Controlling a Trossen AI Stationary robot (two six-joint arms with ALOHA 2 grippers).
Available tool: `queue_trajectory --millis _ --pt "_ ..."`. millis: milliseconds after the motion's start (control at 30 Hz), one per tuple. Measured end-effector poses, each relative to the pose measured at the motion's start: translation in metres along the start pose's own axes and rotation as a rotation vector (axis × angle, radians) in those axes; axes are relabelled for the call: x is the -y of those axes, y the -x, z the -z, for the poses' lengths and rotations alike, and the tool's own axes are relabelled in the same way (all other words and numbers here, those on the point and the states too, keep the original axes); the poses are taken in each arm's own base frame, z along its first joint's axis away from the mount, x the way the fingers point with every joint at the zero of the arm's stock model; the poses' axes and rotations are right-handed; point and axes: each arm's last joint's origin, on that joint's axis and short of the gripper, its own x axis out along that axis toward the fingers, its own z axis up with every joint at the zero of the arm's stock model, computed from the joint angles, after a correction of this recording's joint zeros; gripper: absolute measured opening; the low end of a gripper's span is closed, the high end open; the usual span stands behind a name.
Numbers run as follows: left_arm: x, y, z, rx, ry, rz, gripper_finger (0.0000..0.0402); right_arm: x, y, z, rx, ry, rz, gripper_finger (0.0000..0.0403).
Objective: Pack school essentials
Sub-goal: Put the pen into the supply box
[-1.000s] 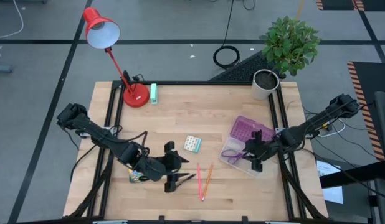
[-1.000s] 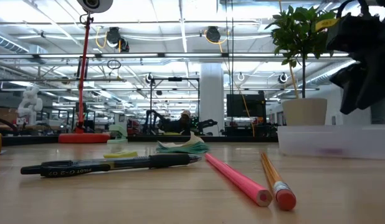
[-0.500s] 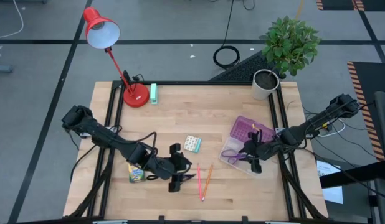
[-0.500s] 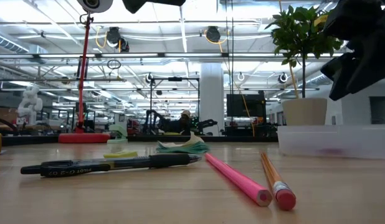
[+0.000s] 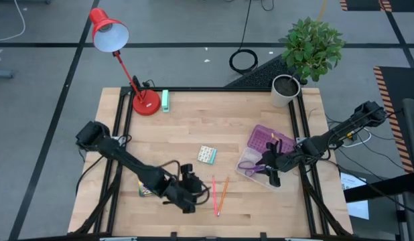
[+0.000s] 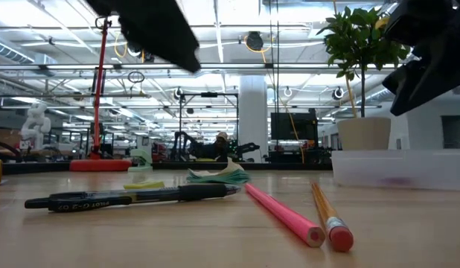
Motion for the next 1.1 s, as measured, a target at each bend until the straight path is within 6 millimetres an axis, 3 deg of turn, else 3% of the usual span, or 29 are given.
queue_trajectory --millis 200,600,867,1100 --pt "0.016 -0.021 0.025 -0.047 0.017 -0.078 0.0225 0.0 0.0 -0.001 0.009 0.004 -0.004 0.0159" --pt "0.029 -0.048 0.056 -0.105 0.101 -0.17 0.0225 0.0 0.0 -0.001 0.011 0.019 -0.004 0.0159" --pt "0.03 -0.061 0.066 -0.111 0.116 -0.198 0.0225 -0.002 0.0 -0.004 0.038 0.024 -0.017 0.0159" --pt "0.031 -0.061 0.066 -0.11 0.125 -0.197 0.0223 -0.002 0.0 -0.004 0.037 0.027 -0.017 0.0159"
